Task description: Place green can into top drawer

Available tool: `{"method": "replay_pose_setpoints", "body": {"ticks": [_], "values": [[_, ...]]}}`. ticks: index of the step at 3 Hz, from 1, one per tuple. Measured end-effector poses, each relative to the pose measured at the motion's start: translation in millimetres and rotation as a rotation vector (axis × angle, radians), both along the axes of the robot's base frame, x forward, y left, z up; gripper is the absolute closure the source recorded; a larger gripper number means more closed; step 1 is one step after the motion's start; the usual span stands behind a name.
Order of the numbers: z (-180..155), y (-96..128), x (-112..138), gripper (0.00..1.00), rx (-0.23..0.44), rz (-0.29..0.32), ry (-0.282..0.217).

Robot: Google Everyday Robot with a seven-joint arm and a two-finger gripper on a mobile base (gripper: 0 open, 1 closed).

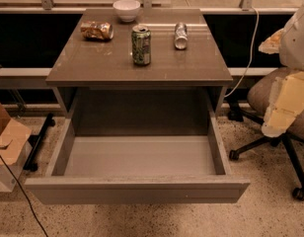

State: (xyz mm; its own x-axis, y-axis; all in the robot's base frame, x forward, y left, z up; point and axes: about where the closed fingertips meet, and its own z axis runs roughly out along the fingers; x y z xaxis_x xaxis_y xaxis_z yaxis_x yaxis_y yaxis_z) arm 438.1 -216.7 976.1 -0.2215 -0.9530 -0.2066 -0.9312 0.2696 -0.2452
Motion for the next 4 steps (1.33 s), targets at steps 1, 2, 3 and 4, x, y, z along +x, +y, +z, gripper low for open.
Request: {"method": "replay_pose_setpoints", "body": {"ticks": [1,2,3,4], "values": [[0.0,0.0,0.0,0.0,0.0,0.0,0.0],[4.1,6.9,10.7,0.0,0.063,-0.035,-0.042],[1.1,28.9,28.1,0.0,0.161,-0.078,-0.08],[-0.8,64.7,65.0,0.0,0.296,-0.094,-0.112]]}}
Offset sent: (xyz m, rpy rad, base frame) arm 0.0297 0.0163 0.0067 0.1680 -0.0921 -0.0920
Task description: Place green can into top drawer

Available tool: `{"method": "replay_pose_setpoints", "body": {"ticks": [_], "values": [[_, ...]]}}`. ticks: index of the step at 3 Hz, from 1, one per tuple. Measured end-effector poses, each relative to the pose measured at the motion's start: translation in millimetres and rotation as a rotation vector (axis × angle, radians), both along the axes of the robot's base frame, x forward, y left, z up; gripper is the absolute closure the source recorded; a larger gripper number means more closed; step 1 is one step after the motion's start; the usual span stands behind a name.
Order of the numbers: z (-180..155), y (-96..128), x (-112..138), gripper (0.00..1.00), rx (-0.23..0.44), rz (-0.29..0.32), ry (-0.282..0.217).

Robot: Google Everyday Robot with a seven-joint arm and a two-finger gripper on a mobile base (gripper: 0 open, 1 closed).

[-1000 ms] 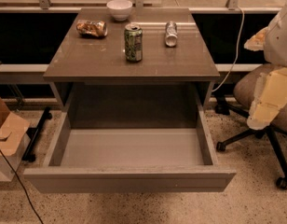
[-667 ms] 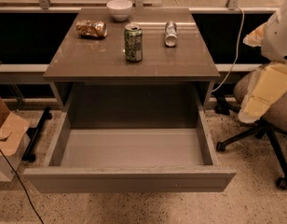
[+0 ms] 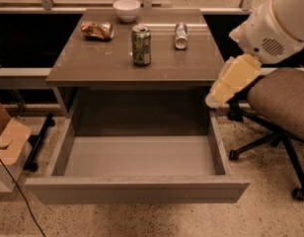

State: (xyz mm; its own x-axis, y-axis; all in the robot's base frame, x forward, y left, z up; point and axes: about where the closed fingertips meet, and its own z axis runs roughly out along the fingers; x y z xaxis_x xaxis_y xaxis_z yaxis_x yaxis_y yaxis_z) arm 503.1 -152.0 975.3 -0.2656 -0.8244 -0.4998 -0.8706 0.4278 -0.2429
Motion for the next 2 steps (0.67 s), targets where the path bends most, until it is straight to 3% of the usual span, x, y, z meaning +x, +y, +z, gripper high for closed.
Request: {"method": "replay_pose_setpoints", "body": {"ticks": [1,2], "values": [[-3.7,24.3,25.2,0.0,0.057,0.01,0.004],[-21.3,80.4,92.0,0.0,0.118,0.093,0.053]]}}
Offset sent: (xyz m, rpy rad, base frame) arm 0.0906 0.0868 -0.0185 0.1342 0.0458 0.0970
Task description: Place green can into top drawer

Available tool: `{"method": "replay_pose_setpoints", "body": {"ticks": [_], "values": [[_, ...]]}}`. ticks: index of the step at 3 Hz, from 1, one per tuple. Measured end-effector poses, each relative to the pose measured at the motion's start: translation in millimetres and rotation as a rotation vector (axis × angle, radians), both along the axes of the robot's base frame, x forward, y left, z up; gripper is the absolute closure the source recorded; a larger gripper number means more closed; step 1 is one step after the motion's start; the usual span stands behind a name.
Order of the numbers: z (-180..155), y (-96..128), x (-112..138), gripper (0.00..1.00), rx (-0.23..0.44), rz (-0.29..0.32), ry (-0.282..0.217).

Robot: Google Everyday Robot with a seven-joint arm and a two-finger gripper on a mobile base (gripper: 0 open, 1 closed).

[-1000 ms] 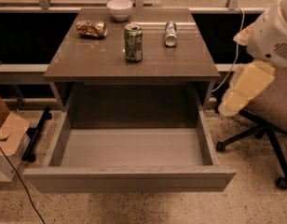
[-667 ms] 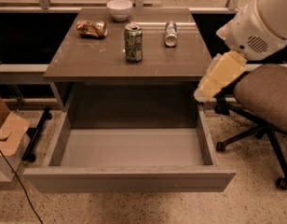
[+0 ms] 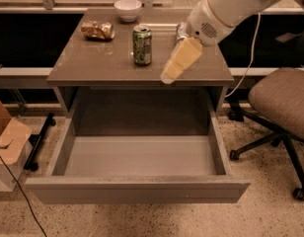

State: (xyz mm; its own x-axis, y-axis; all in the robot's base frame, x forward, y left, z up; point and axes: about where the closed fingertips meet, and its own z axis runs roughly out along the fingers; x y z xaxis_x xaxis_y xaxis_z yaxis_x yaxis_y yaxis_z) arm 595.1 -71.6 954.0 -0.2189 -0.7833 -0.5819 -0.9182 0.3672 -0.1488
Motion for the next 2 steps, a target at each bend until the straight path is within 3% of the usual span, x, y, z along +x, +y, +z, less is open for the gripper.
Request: {"method": "replay_pose_setpoints", "body": {"ticks": [2], "values": [[-2.3,7.8,4.3,0.0,0.018,-0.002,0.0]]}}
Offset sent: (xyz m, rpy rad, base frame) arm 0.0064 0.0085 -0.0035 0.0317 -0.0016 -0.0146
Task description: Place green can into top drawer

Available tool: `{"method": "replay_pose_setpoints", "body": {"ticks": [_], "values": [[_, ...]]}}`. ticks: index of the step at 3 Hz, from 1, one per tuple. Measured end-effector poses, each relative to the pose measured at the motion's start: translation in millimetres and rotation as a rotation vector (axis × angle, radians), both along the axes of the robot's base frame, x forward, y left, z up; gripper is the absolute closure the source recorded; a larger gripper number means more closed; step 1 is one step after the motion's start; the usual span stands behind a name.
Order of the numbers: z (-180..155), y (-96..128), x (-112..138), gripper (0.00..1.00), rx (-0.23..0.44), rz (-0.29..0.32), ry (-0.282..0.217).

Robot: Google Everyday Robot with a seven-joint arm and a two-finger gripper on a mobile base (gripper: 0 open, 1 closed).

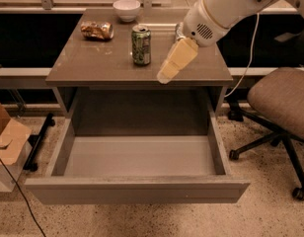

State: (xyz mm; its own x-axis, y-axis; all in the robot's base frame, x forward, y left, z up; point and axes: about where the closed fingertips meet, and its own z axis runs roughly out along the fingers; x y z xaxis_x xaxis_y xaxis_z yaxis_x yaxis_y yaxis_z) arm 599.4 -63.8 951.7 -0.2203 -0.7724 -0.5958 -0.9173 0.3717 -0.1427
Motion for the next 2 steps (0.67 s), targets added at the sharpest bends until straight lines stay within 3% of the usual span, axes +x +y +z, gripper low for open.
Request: {"method": "replay_pose_setpoints", "body": {"ticks": [2], "values": [[-11.3,52.8,57.3,0.0,0.168,0.005,-0.108]]}}
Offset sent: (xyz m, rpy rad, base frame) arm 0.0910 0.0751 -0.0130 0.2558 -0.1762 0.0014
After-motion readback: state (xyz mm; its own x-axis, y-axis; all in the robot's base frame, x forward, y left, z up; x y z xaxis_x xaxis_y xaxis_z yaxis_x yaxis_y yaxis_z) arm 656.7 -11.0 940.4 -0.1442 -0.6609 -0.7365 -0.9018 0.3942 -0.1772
